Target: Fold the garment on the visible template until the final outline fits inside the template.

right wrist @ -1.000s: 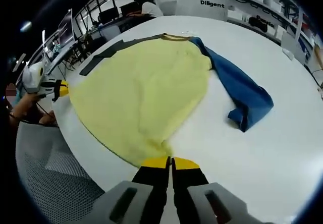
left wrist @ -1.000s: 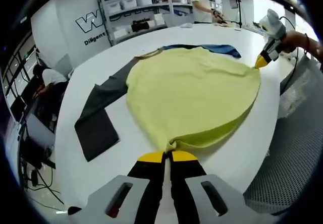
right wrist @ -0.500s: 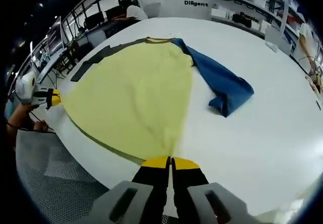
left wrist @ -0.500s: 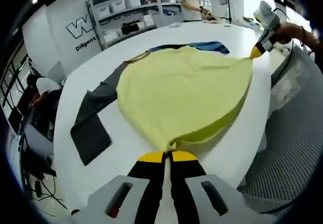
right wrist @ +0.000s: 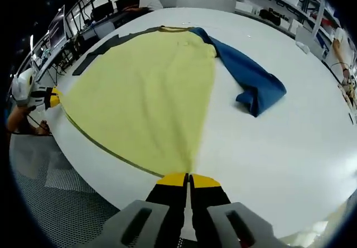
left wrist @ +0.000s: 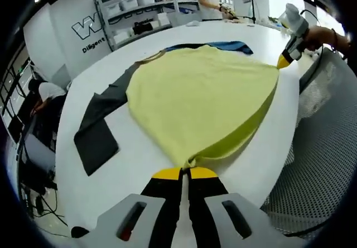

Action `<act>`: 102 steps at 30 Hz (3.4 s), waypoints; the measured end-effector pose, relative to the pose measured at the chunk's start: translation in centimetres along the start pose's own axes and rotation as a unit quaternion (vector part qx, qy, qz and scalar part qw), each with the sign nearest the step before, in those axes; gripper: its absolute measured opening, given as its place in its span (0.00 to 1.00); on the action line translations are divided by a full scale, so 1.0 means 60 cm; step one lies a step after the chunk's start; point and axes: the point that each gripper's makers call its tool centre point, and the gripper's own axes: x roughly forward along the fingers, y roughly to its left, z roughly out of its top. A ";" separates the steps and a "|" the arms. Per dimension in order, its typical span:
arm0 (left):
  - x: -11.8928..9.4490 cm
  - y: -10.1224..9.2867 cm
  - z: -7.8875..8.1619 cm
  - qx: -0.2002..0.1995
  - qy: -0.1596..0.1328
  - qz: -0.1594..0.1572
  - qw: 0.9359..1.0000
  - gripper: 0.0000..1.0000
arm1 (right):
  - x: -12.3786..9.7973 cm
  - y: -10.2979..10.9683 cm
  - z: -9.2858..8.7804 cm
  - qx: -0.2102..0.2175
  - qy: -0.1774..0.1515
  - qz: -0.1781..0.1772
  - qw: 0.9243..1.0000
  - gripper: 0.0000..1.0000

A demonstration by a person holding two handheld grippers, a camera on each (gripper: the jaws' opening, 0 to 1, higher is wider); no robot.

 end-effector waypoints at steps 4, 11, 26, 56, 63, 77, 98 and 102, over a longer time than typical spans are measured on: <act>0.000 -0.002 -0.008 -0.027 0.004 0.003 1.000 0.06 | 0.000 0.001 -0.005 0.002 0.002 0.003 1.000 0.00; 0.004 -0.015 -0.029 -0.028 0.032 -0.002 0.999 0.06 | 0.001 -0.003 -0.013 0.008 0.006 0.004 1.000 0.00; -0.013 -0.009 -0.050 -0.056 0.055 0.013 0.997 0.04 | 0.004 -0.005 -0.017 -0.001 0.019 0.005 1.000 0.00; -0.051 0.028 0.002 -0.161 0.004 0.067 0.985 0.91 | -0.044 0.009 0.083 0.009 -0.118 0.052 0.992 0.67; -0.054 0.046 0.006 -0.178 -0.005 0.080 0.981 0.99 | -0.053 0.013 0.109 0.013 -0.155 0.066 0.986 0.88; -0.057 0.041 0.016 -0.186 -0.005 0.073 0.980 0.99 | -0.061 -0.022 0.149 0.014 -0.189 0.059 0.980 0.90; -0.062 0.038 0.025 -0.182 -0.015 0.089 0.979 0.99 | 0.020 -0.176 0.164 0.013 -0.170 -0.031 0.985 0.32; -0.061 0.036 0.025 -0.191 -0.019 0.087 0.978 0.99 | 0.032 -0.185 0.162 0.016 -0.163 -0.036 0.986 0.28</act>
